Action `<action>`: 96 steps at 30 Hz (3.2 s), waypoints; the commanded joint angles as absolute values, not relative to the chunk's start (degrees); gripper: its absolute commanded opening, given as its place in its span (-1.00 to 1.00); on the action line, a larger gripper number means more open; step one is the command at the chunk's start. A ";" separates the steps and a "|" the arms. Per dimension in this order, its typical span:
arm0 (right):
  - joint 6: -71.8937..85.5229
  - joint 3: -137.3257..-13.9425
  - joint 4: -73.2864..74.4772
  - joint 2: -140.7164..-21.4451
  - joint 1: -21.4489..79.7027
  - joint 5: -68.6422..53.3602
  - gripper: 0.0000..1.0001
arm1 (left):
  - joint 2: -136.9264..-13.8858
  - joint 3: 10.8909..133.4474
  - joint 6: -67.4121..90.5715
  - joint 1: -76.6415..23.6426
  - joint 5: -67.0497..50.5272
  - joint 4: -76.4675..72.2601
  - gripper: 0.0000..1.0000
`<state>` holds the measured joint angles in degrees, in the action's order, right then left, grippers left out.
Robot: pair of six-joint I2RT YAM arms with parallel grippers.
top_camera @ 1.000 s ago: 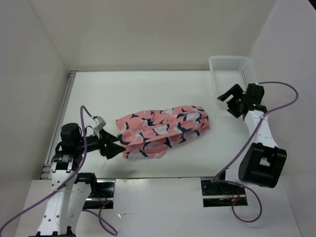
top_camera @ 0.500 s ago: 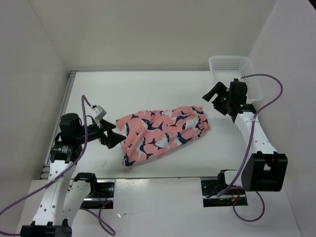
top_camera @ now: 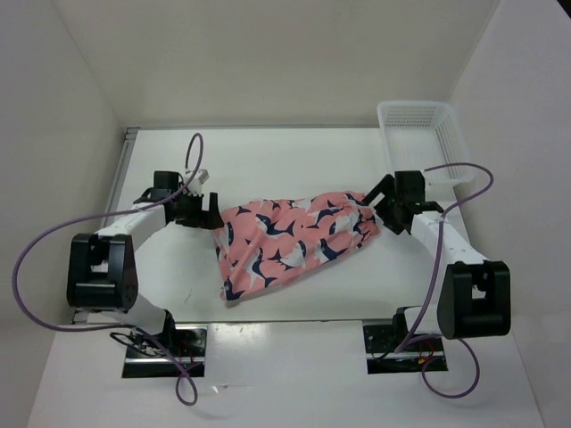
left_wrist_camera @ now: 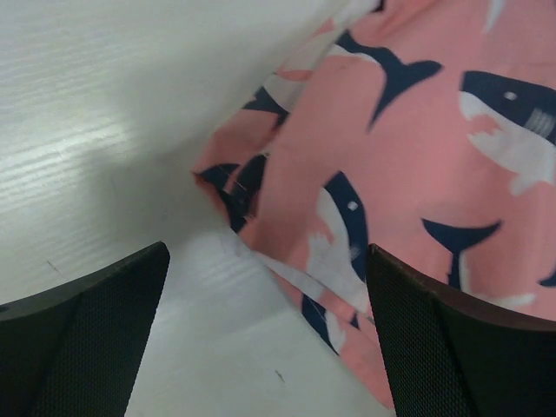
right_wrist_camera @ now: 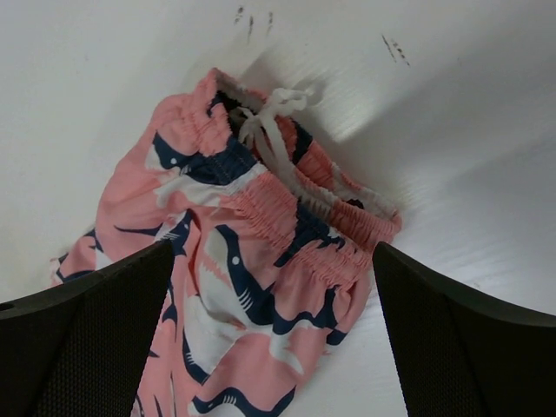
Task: Fold and stack the shorts
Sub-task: Fold the shorts
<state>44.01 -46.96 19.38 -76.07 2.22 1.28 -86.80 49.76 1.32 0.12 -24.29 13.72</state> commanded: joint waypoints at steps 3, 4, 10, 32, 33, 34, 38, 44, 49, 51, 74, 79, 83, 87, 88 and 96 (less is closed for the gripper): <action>47.72 -43.42 13.97 -78.30 2.11 5.01 1.00 | -93.51 53.09 0.00 0.09 -21.09 7.22 1.00; 47.72 -42.55 13.37 -78.31 2.11 5.01 1.00 | -95.17 52.39 0.00 0.09 -21.62 6.51 1.00; 48.25 -39.03 10.02 -80.16 2.11 5.01 0.98 | -100.10 51.86 0.00 -0.44 -22.15 3.43 0.91; 50.45 -38.41 7.82 -82.63 5.36 9.67 -0.98 | -90.28 54.40 0.00 -0.97 -20.92 5.00 -1.00; 50.45 -38.41 7.30 -82.62 5.36 9.67 -0.98 | -89.48 54.93 0.00 -0.97 -20.92 5.62 -1.00; 50.45 -38.41 6.77 -82.01 5.36 9.67 -0.98 | -88.86 55.45 0.00 -0.36 -20.31 5.62 -1.00; 51.15 -41.29 4.58 -83.74 5.36 7.13 -0.98 | -90.17 60.01 0.00 0.87 -20.30 5.63 -1.00; 50.63 -48.86 5.10 -91.57 5.36 5.46 -0.98 | -99.74 68.89 0.00 2.11 -20.83 5.10 -1.00; 49.40 -48.87 5.10 -90.89 5.89 4.92 0.22 | -105.12 74.88 0.00 3.96 -24.42 5.62 0.36; 48.70 -47.21 5.79 -87.91 5.89 4.92 0.80 | -103.72 75.40 0.00 3.96 -25.05 6.32 0.77; 49.66 -41.66 6.77 -78.47 9.23 1.58 1.00 | -75.93 39.82 0.00 1.58 -30.23 11.08 0.98; 50.80 -41.04 1.94 -83.22 9.23 0.44 0.98 | -79.36 37.18 0.00 1.05 -29.62 3.89 0.98; 51.85 -41.65 -0.26 -88.41 9.23 -0.09 0.91 | -84.72 37.71 0.00 -1.31 -29.54 0.97 0.83; 51.33 -44.73 0.25 -91.57 9.23 2.11 0.74 | -88.94 39.19 0.00 -3.24 -28.92 -2.90 0.63; 51.33 -45.52 0.26 -92.28 9.23 2.11 0.67 | -90.86 39.81 0.00 -3.25 -28.22 -2.90 0.57; 52.56 -46.67 -0.35 -93.52 11.07 2.90 -0.48 | -93.17 43.76 0.00 -3.78 -27.60 -2.03 -1.00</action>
<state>51.62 -44.38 1.89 -92.66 9.82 1.08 -93.21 41.80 0.51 -3.27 -27.51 -3.31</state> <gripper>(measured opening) 0.323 0.034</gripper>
